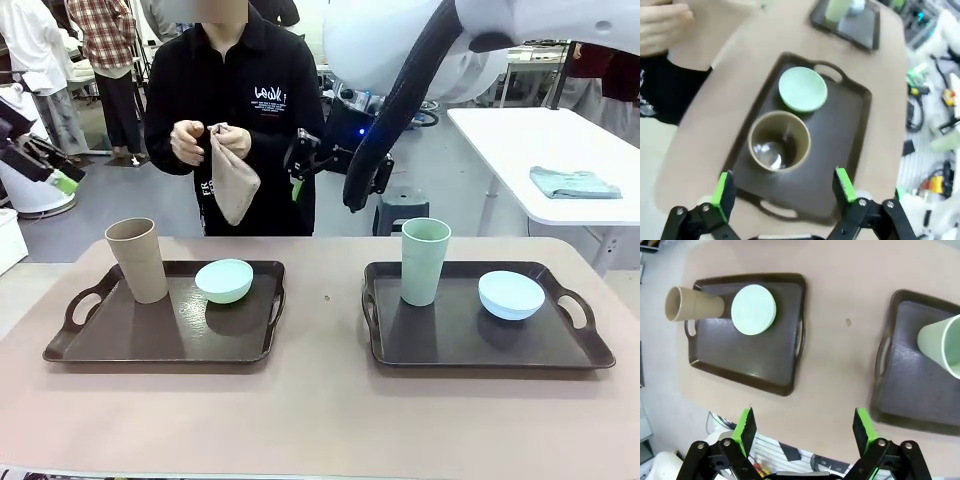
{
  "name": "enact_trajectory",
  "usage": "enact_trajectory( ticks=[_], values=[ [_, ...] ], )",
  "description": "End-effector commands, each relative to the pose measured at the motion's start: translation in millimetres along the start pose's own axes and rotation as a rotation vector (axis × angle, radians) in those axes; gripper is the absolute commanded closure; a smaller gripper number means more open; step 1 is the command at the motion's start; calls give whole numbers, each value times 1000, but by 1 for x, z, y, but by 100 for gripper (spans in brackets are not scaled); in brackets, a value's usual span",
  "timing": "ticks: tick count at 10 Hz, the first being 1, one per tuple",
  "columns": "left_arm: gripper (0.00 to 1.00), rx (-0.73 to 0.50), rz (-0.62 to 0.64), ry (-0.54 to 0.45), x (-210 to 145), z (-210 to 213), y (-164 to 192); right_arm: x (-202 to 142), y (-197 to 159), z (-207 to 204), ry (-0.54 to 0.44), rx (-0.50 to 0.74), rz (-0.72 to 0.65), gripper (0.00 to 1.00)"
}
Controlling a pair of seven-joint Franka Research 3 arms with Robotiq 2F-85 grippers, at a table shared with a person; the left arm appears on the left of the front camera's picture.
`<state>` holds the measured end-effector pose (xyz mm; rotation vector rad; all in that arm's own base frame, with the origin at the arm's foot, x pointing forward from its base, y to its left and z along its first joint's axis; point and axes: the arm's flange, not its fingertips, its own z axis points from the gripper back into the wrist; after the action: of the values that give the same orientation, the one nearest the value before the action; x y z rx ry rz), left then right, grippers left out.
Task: Set up a tray with a mat and arrange the tableware.
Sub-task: Pick up the Picnic Bowl and Reusable plastic cup from the Handle tray in front of the human's position and hold them in the air.
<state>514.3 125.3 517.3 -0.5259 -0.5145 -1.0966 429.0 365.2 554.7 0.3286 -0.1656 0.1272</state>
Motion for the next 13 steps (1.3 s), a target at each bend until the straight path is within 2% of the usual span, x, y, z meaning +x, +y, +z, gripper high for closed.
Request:
enact_trajectory(
  ticks=[1, 2, 4, 5, 7, 8, 9, 11, 12, 13],
  values=[
    [0, -50, -19, 107, -6, 1, -7, -10, 2, 10, -19, -14, 7, 0],
    [0, 0, 0, 0, 0, 0, 0, 0, 0, 0, 0, 0, 0, 0],
    [0, -11, -246, -12, -4, 21, 17, 5, 42, -25, -13, -111, 89, 0],
    [0, 10, -354, -51, -5, 22, 22, 8, 56, -34, -28, -145, 112, 0],
    [0, -25, -608, -9, -5, 4, 30, 21, 78, -57, -27, -129, 99, 0],
    [0, -80, -644, 27, -3, -7, 36, 26, 85, -65, -20, -91, 79, 0],
    [0, 8, -485, 18, 3, 12, 19, 2, 61, -51, -16, -124, 137, 0],
    [0, 8, -485, 18, 3, 12, 19, 2, 61, -51, -16, -124, 137, 0],
    [0, -23, -557, 23, -1, 1, 27, 13, 72, -62, -9, -109, 124, 0],
    [0, -39, -526, -46, -4, 2, 38, 14, 80, -80, -1, -162, 157, 0]
  ],
)
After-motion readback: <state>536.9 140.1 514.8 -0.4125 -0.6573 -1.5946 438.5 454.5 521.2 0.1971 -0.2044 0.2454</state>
